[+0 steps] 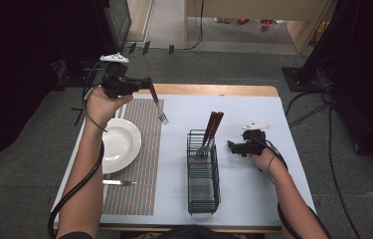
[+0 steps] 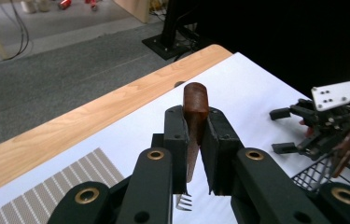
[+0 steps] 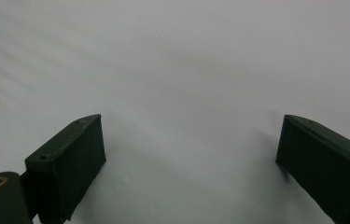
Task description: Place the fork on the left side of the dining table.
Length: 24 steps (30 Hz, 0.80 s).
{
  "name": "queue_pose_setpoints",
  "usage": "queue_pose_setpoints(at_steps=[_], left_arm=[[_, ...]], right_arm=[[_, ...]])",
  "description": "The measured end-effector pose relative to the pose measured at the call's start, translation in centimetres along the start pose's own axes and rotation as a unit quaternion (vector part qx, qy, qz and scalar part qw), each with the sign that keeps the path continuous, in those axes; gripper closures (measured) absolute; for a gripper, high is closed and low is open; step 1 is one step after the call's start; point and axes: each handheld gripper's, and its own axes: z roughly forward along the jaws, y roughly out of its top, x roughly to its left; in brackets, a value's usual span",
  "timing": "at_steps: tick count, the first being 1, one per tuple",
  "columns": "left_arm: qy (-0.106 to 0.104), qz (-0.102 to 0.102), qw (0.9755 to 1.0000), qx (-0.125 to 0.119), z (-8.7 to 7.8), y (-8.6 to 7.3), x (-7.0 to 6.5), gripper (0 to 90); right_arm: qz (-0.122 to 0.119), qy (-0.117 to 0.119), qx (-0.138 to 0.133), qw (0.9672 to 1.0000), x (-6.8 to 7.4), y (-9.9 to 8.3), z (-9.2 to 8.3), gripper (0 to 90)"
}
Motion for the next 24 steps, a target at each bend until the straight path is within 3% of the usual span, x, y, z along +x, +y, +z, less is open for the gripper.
queue_pose_setpoints(at_steps=[9, 10, 13, 17, 19, 24], left_arm=[[0.029, -0.035, 0.9988, -0.02, -0.9, -1.4, 2.6, 82.3], [0.044, -0.037, 0.9981, -0.019, -1.2, -1.6, 3.1, 82.3], [0.056, -0.04, 0.9974, -0.023, -1.5, -1.9, 3.7, 82.2], [0.061, -0.062, 0.9957, -0.032, -1.7, -2.8, 5.3, 82.3], [0.073, -0.073, 0.9942, -0.029, -1.7, -3.4, 6.2, 82.3], [0.087, -0.078, 0.9929, -0.025, -1.7, -4.1, 7.1, 82.3]], right_arm=[[0.0, -0.002, -0.001, 1.0, 0.0, 0.0, 0.0, 6.8], [0.001, -0.001, 0.0, 1.0, 0.0, 0.0, 0.0, 6.7], [0.0, 0.0, 0.0, 1.0, -0.1, 0.0, 0.0, 6.7], [0.001, 0.0, 0.001, 1.0, -0.1, 0.0, 0.0, 6.7], [0.002, 0.0, 0.001, 1.0, 0.0, 0.0, 0.0, 6.7], [0.002, 0.0, 0.001, 1.0, -0.1, 0.0, 0.0, 6.7]])
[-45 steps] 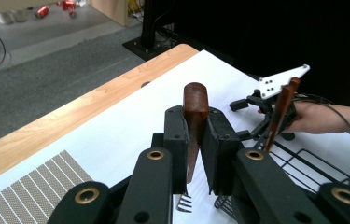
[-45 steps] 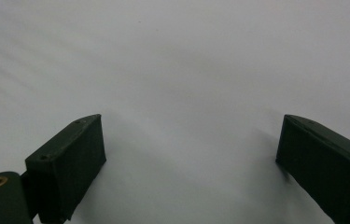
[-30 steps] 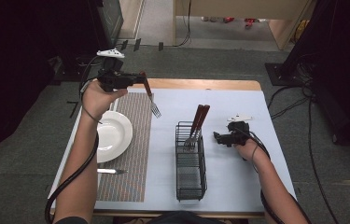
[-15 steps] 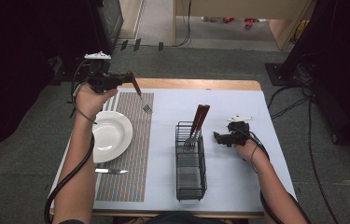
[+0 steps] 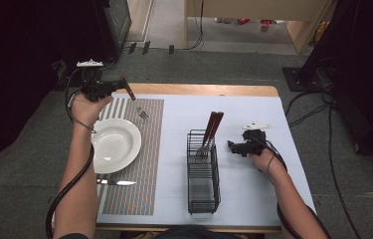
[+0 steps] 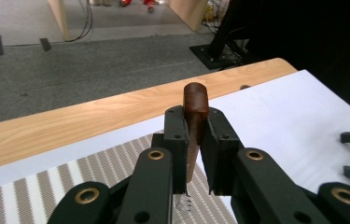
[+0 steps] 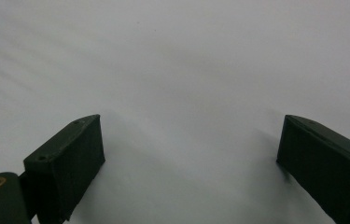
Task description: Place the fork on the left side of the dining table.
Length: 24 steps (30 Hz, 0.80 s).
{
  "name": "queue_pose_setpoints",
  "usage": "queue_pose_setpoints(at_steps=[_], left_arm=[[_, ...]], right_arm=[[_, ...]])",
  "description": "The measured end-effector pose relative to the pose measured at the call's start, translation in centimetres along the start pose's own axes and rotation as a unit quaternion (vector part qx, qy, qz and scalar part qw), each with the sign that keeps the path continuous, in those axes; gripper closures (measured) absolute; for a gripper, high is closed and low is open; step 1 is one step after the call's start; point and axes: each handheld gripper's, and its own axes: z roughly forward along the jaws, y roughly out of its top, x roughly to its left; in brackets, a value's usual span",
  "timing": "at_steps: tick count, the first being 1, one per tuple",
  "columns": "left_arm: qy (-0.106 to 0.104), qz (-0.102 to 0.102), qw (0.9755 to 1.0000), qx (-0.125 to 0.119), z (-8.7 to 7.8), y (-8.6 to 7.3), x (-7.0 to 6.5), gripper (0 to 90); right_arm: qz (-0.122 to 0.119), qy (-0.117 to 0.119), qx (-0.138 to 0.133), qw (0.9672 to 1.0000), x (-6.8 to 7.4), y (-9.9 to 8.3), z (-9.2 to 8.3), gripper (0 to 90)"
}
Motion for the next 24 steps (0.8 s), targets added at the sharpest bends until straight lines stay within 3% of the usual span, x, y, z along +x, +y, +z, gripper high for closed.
queue_pose_setpoints(at_steps=[6, 12, 16, 21, 22, 23, 24], left_arm=[[0.014, -0.016, 0.9995, -0.022, -0.3, -0.5, 1.3, 82.3], [0.031, -0.03, 0.999, -0.015, -0.3, -1.1, 2.2, 82.3], [0.029, -0.045, 0.9984, -0.016, -0.6, -1.4, 2.9, 82.2], [0.025, -0.08, 0.9962, -0.021, -1.0, -2.0, 4.2, 82.2], [0.023, -0.09, 0.9955, -0.022, -1.1, -2.2, 4.6, 82.2], [0.017, -0.113, 0.9931, -0.023, -1.4, -2.7, 5.5, 82.1], [0.017, -0.113, 0.9931, -0.023, -1.4, -2.7, 5.5, 82.0]], right_arm=[[0.0, 0.0, 0.0, 1.0, 0.0, 0.0, 0.0, 6.7], [0.0, 0.0, 0.0, 1.0, 0.0, 0.0, 0.0, 6.7], [0.0, 0.0, 0.0, 1.0, 0.0, 0.0, 0.0, 6.7], [0.0, 0.0, 0.0, 1.0, 0.0, 0.0, 0.0, 6.7], [0.001, 0.0, 0.0, 1.0, 0.0, 0.0, 0.0, 6.7], [0.001, 0.0, 0.0, 1.0, 0.0, 0.0, 0.0, 6.7], [0.001, 0.0, 0.0, 1.0, 0.0, 0.0, 0.0, 6.7]])
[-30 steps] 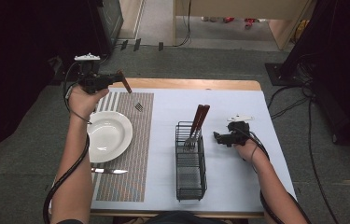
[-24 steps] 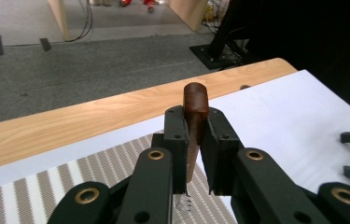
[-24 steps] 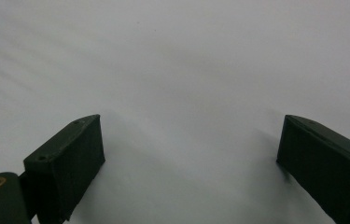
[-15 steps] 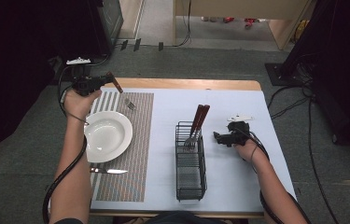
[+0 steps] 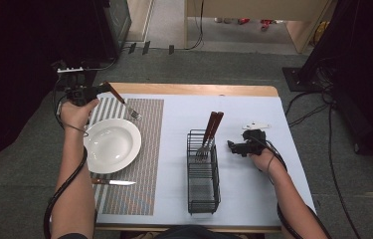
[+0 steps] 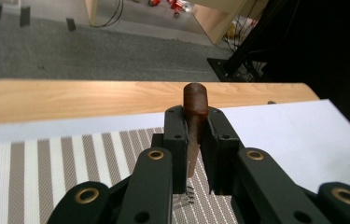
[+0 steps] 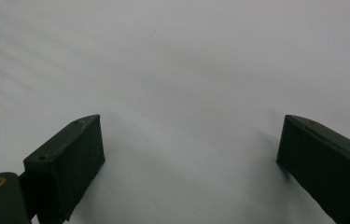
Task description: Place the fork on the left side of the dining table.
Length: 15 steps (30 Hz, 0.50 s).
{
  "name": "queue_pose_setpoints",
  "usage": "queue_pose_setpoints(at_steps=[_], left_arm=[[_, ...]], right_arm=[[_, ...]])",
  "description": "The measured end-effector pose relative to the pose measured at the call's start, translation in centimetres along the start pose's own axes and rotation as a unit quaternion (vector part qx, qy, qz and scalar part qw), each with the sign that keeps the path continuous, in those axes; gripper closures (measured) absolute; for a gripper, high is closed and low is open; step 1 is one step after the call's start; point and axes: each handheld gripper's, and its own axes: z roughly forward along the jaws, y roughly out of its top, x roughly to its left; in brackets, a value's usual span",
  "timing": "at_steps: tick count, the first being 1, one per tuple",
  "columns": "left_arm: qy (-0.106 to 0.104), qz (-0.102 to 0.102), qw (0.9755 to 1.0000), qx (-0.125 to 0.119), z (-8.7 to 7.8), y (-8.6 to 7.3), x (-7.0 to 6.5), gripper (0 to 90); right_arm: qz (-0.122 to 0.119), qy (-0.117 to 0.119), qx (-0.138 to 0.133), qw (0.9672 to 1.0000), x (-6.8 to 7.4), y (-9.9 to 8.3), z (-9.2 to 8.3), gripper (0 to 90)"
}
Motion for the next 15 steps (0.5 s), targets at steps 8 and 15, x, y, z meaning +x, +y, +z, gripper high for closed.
queue_pose_setpoints(at_steps=[8, 15], left_arm=[[-0.013, -0.051, 0.9986, 0.01, -0.8, -1.1, 3.3, 80.8], [-0.009, -0.051, 0.9985, 0.017, -1.0, -1.4, 4.1, 79.3]], right_arm=[[0.0, 0.0, 0.0, 1.0, 0.0, 0.0, 0.0, 6.6], [0.0, 0.0, 0.0, 1.0, 0.0, 0.0, 0.0, 6.7]])
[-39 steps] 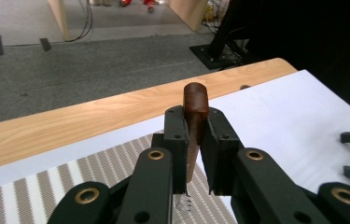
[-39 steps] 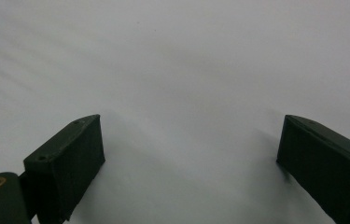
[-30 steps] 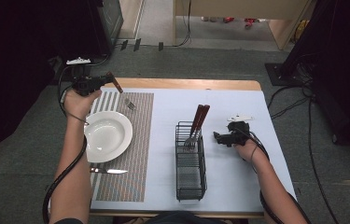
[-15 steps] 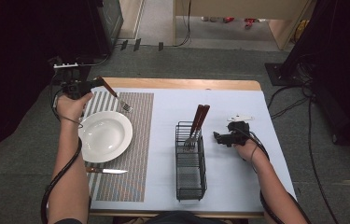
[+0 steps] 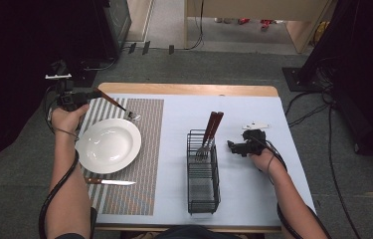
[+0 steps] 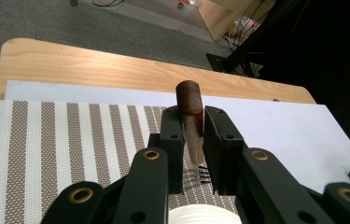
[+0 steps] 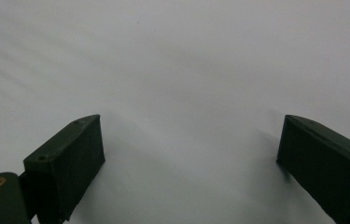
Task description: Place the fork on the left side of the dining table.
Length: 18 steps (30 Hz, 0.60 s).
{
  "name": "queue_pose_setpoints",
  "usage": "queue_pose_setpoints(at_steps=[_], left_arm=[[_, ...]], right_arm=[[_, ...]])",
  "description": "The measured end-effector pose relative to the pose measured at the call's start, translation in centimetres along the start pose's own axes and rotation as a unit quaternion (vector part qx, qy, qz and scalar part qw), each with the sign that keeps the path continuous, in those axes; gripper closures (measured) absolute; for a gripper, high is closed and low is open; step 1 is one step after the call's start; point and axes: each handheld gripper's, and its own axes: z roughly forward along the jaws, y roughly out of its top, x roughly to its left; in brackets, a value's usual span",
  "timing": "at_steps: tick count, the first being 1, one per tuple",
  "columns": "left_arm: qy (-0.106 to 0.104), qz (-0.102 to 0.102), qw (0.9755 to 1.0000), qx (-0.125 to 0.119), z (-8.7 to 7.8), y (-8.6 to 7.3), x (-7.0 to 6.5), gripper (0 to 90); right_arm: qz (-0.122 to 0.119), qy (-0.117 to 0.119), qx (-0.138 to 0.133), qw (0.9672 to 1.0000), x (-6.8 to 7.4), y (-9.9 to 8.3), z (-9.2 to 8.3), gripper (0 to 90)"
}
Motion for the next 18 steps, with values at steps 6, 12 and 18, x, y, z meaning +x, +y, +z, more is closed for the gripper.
queue_pose_setpoints(at_steps=[6, 12, 18], left_arm=[[0.001, -0.005, 1.0, -0.001, -0.1, -0.3, 0.7, 78.5], [0.0, -0.014, 0.9999, 0.002, -0.1, -0.6, 1.5, 78.0], [0.01, -0.02, 0.9997, 0.006, 0.0, -1.1, 2.3, 76.6]], right_arm=[[0.0, 0.0, 0.0, 1.0, 0.0, 0.0, 0.0, 6.6], [0.0, 0.0, 0.0, 1.0, 0.0, 0.0, 0.0, 6.7], [0.0, 0.0, 0.0, 1.0, 0.0, 0.0, 0.0, 6.6]])
